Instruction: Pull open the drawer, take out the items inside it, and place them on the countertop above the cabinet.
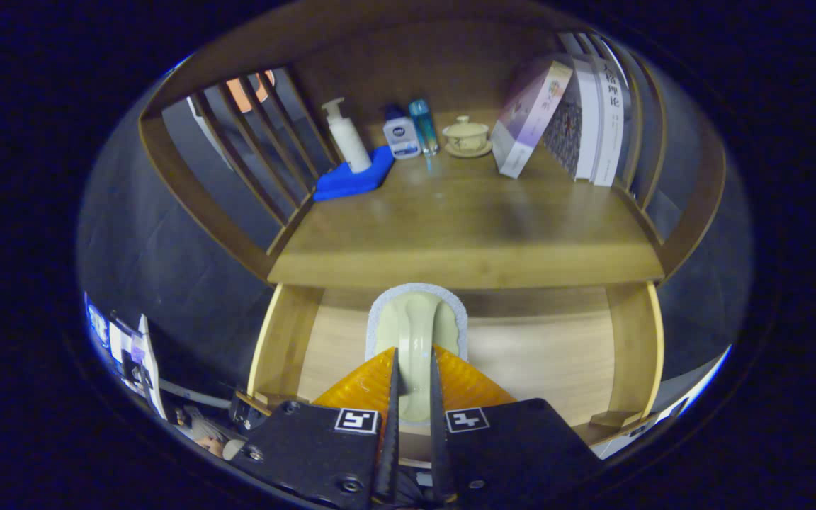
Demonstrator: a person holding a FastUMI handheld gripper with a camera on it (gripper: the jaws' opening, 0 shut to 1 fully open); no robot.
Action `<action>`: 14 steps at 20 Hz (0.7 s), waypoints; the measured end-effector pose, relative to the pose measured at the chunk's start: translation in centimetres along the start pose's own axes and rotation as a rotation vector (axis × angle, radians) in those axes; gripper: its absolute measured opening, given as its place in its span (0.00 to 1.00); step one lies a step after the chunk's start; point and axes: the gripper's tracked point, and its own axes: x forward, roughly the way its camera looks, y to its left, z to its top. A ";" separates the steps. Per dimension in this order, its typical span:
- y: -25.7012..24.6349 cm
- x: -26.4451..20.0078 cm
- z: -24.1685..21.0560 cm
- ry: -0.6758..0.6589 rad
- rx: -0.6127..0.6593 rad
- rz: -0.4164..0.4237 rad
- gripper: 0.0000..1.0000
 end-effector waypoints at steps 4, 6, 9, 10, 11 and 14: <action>0.2 0.3 3.4 -0.025 0.018 -0.002 0.22; -0.3 1.2 5.1 -0.036 0.016 -0.035 0.22; -0.6 3.3 7.5 -0.047 0.015 -0.071 0.22; -0.6 4.1 8.2 -0.050 0.016 -0.077 0.22; -0.7 4.9 8.8 -0.051 0.016 -0.084 0.22; -1.1 7.3 10.5 -0.060 0.006 -0.114 0.22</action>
